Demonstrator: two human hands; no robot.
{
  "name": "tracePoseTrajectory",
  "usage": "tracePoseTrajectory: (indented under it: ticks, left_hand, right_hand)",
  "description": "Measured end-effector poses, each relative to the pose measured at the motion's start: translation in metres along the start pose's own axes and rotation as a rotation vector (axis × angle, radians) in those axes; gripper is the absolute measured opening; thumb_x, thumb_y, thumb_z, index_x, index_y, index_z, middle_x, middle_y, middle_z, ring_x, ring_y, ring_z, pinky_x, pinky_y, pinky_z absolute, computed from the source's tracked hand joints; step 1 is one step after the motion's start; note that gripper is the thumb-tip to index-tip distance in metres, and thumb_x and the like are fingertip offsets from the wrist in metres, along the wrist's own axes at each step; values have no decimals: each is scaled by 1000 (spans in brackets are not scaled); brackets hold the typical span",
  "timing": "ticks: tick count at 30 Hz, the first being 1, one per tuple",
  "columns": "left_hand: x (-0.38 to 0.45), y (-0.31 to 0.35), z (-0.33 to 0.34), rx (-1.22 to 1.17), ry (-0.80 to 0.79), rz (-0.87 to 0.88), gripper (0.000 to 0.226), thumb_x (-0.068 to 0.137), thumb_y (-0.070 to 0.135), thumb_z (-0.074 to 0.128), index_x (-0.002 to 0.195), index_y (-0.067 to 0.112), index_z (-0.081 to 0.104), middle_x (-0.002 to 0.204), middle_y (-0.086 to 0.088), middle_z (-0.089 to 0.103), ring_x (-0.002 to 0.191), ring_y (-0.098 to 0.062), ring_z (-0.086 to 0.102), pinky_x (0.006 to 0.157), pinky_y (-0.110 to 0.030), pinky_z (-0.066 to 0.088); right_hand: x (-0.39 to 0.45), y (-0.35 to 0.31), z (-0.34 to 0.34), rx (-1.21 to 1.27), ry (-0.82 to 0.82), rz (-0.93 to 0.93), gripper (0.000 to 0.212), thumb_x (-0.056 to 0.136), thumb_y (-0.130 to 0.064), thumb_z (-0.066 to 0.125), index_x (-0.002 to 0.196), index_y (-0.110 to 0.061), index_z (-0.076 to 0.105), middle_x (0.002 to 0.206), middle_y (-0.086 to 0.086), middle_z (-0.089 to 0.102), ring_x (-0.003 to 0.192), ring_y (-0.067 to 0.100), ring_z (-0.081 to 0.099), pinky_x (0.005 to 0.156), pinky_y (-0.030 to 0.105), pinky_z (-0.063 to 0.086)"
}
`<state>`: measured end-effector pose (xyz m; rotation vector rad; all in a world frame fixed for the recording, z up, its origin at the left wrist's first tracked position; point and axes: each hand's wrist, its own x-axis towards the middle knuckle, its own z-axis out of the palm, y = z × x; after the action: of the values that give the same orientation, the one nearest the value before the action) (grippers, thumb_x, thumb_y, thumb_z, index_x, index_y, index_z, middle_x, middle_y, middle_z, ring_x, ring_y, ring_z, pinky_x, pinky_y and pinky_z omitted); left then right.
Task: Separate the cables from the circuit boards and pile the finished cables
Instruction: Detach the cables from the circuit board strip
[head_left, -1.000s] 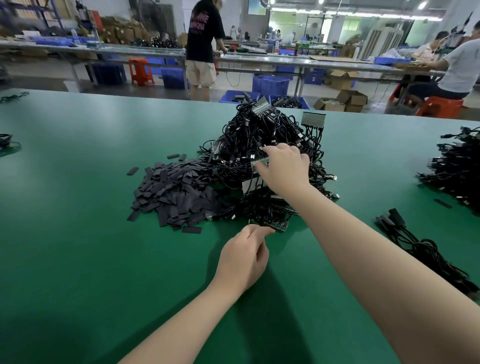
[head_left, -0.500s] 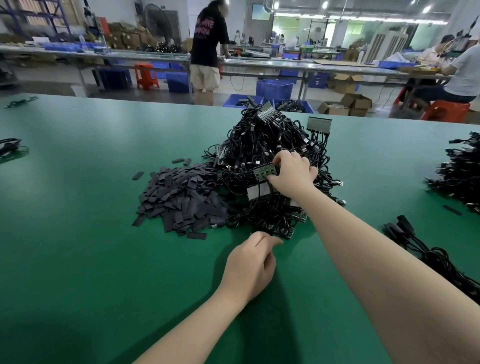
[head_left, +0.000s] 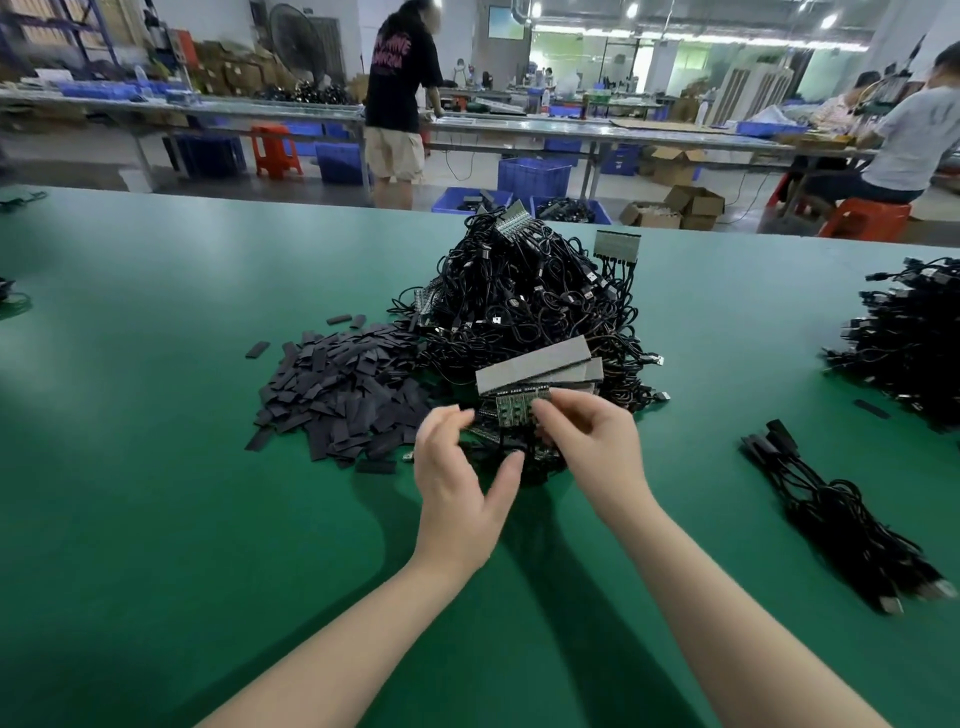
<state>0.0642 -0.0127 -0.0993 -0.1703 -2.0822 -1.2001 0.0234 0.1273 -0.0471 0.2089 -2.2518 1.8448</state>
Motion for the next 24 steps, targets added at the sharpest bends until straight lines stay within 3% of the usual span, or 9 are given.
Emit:
tracePoseTrajectory:
  ticks: [2,3,6,10,13,17,21,24]
  left_hand:
    - [16,7,-2,-152,-130,-206,51,87,47,60,129,24,43,123,11,52,118,-4,48,102,-21,37]
    - [24,10,-3,-201,-216,-272,40,86,45,63,119,26,53,112,12,61,107,-4,56,95,-28,46]
    - [44,15,-6,-242,-360,-309,19,84,34,70,89,17,70,83,-4,71,76,-19,64,78,-48,51]
    - [51,21,-5,-383,-391,-387,3,81,22,76,84,23,75,84,-3,75,76,-12,68,77,-40,55]
    - [52,24,-2,-388,-358,-386,9,81,17,77,81,26,76,81,2,76,73,-9,67,72,-33,54]
    - [50,28,1,-321,-313,-372,7,80,19,77,75,22,73,63,12,66,58,-3,54,59,-17,42]
    - [47,28,5,-221,-240,-335,32,80,22,76,54,25,58,45,14,44,46,-2,36,49,-15,29]
    - [46,26,6,-179,-215,-321,24,79,25,76,59,23,63,51,2,56,49,-3,41,51,-23,37]
  right_hand:
    - [-7,5,-3,45,-2,15,6,89,-15,74,92,-19,77,75,-12,73,68,1,65,69,19,51]
    - [-10,6,-4,69,-2,28,9,89,-13,74,90,-21,76,72,-12,73,66,1,64,66,18,50]
    - [-14,7,-8,130,22,70,10,88,-12,75,88,-22,74,70,-4,73,62,7,65,65,22,53]
    - [-12,3,-14,102,12,93,9,87,-18,77,79,-23,75,68,1,72,62,9,61,69,34,56]
    - [-9,-3,-17,96,6,101,8,85,-20,79,78,-22,77,74,13,73,66,15,60,75,45,57]
    - [-8,-4,-20,8,34,41,11,82,-23,81,74,-27,75,69,-9,72,66,6,60,69,26,52]
    - [-10,-3,-13,-1,99,20,11,83,-21,81,74,-22,74,63,-16,68,59,-3,55,61,13,44]
    - [-11,0,-7,-16,149,-3,13,83,-19,80,72,-21,73,60,-18,66,56,-5,54,58,9,41]
